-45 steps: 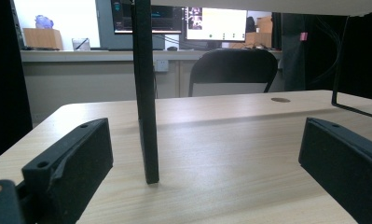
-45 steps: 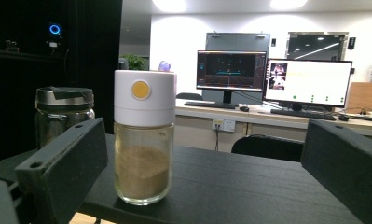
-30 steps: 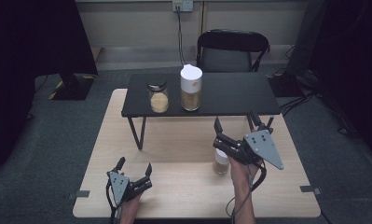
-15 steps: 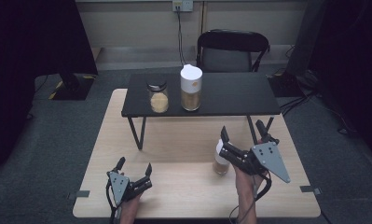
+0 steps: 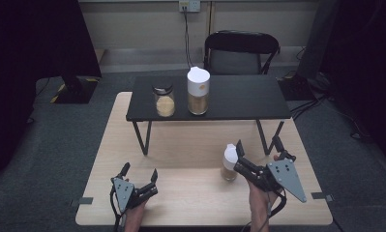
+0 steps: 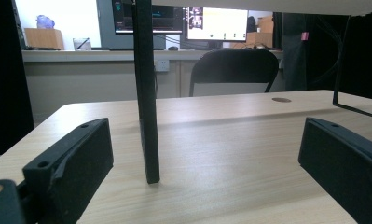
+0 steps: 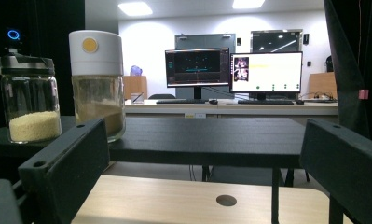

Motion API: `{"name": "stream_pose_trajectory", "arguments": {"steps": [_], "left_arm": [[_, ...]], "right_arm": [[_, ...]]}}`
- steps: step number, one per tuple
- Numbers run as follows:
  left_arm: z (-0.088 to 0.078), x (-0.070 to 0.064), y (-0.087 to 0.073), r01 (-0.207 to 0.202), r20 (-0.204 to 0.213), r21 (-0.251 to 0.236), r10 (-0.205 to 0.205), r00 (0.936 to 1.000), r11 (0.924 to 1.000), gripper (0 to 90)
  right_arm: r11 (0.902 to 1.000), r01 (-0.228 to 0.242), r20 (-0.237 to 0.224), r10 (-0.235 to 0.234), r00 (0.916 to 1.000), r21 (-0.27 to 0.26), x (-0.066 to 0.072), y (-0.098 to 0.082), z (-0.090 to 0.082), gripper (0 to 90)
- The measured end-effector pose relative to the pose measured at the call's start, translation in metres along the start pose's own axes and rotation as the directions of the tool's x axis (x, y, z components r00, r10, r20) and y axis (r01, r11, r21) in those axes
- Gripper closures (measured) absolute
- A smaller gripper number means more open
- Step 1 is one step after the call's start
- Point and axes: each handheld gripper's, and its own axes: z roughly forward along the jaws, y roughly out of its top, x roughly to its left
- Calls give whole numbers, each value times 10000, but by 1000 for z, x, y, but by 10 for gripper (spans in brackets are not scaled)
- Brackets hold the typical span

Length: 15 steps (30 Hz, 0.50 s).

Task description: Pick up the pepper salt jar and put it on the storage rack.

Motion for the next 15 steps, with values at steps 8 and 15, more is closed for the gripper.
{"name": "stream_pose_trajectory", "arguments": {"steps": [8,15], "left_arm": [[0,0,0,-5,-14,-1,5,10000,10000,25],[0,0,0,-1,-12,-3,1,10000,10000,26]], "right_arm": [[9999,43,56,-43,10000,111,-3,-13,-11,0],[9995,55,214,-62,9998,313,-6,-24,-14,0]]}}
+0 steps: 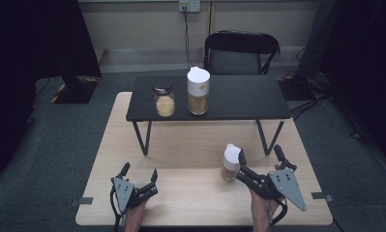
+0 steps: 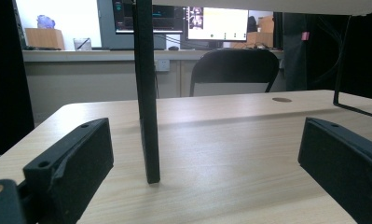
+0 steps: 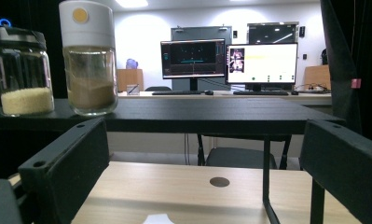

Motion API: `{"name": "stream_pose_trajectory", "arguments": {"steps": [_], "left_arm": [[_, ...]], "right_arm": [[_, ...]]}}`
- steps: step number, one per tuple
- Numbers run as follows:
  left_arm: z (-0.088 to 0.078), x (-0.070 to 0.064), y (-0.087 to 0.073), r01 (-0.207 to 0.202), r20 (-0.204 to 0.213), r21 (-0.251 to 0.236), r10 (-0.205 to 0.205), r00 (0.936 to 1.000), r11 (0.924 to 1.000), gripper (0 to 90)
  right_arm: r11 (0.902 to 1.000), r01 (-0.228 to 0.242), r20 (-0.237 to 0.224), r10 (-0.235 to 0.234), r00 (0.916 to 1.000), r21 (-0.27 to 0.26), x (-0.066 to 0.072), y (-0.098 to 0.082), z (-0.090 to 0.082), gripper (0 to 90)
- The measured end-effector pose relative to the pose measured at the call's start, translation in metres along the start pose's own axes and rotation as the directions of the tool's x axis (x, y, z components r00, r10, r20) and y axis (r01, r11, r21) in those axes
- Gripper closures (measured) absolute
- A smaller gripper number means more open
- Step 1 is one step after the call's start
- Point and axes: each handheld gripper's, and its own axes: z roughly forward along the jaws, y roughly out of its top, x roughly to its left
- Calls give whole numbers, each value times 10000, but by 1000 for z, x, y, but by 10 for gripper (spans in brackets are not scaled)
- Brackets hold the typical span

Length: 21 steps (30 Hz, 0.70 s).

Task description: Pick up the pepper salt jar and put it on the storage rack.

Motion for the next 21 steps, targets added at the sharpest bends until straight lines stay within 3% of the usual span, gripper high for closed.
{"name": "stream_pose_trajectory", "arguments": {"steps": [9,21], "left_arm": [[0,0,0,4,-1,-8,-4,10000,10000,26],[0,0,0,4,-3,-10,-4,10000,10000,25]], "right_arm": [[9998,182,-287,-185,9994,-95,1,-17,-7,0],[9994,309,-654,-298,9974,149,5,-43,-11,0]]}}
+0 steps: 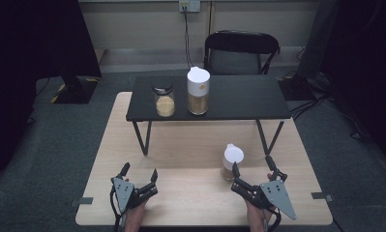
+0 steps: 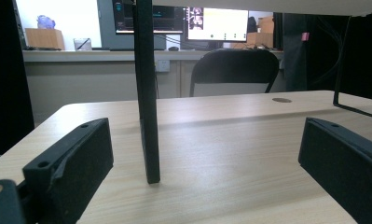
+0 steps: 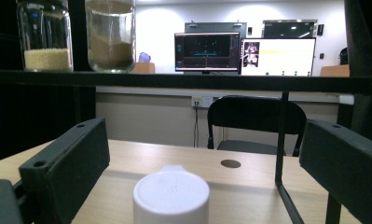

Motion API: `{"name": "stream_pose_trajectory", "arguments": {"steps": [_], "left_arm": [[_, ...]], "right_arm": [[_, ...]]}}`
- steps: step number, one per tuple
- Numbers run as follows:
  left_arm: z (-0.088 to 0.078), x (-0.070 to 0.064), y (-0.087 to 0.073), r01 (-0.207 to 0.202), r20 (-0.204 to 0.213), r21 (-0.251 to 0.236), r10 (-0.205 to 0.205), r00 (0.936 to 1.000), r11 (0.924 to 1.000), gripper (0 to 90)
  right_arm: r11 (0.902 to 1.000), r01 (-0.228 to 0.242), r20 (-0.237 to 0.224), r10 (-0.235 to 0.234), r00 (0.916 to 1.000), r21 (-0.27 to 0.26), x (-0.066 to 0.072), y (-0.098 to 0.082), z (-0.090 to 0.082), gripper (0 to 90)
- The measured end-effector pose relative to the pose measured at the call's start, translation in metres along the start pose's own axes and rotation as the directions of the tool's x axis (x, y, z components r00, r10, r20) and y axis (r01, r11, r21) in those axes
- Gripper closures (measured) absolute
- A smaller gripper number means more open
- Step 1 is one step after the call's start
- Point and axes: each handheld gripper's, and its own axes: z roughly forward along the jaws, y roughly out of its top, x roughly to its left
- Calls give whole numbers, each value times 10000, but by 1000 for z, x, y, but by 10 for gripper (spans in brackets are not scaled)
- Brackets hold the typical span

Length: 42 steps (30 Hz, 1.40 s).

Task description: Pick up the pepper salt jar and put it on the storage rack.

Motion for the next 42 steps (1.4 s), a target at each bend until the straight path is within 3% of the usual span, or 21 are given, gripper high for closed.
{"name": "stream_pose_trajectory", "arguments": {"steps": [26,42], "left_arm": [[0,0,0,1,-1,0,-1,10000,10000,25],[0,0,0,-2,-5,4,2,10000,10000,25]], "right_arm": [[9979,-13,-29,15,10000,650,2,-39,-3,0],[9914,-129,64,122,9999,1301,4,-65,-8,0]]}}
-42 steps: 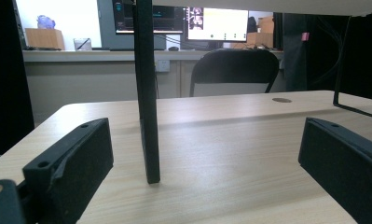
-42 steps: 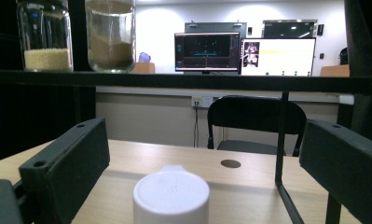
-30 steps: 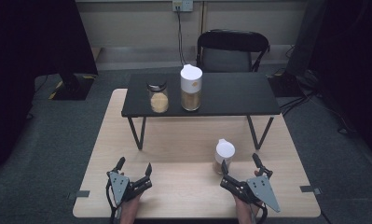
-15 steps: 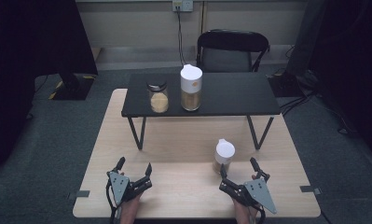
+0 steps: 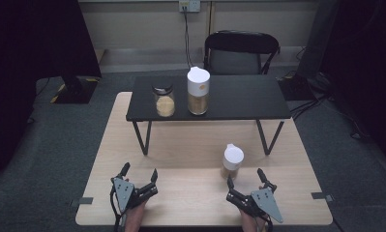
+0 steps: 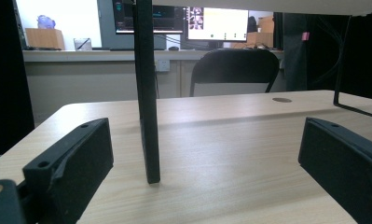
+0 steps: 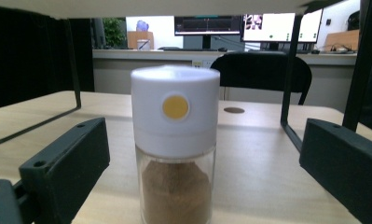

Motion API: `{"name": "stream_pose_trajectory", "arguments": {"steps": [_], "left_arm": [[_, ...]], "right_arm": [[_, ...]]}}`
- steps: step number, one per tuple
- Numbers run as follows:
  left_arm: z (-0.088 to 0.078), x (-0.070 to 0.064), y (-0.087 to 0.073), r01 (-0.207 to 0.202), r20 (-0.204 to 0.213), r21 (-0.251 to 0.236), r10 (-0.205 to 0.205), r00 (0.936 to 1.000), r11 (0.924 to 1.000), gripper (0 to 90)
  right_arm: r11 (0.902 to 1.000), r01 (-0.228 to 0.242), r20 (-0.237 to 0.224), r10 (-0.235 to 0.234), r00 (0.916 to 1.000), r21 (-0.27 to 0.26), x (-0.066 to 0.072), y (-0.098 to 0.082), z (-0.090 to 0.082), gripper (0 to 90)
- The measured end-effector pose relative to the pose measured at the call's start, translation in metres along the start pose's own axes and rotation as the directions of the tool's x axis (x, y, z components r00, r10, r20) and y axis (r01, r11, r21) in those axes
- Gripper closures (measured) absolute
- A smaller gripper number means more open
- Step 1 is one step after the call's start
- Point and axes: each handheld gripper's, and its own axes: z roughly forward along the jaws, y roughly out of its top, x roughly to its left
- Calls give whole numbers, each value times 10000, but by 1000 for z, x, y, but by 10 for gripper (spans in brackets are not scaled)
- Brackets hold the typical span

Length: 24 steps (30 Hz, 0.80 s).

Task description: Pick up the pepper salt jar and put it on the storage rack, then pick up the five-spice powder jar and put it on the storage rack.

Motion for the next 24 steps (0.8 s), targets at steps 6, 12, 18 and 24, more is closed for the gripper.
{"name": "stream_pose_trajectory", "arguments": {"steps": [6,12,18,24], "left_arm": [[0,0,0,5,-1,-1,-5,10000,10000,25],[0,0,0,1,-4,-5,-1,10000,10000,24],[0,0,0,-4,-1,2,4,10000,10000,25],[0,0,0,4,-1,-7,-4,10000,10000,25]], "right_arm": [[9997,193,-1,-193,9998,175,2,-6,1,0],[9998,125,-4,-125,9999,170,2,-7,2,0],[9998,77,40,-77,10000,169,1,-7,2,0],[9999,95,87,-96,9999,140,1,-5,1,0]]}}
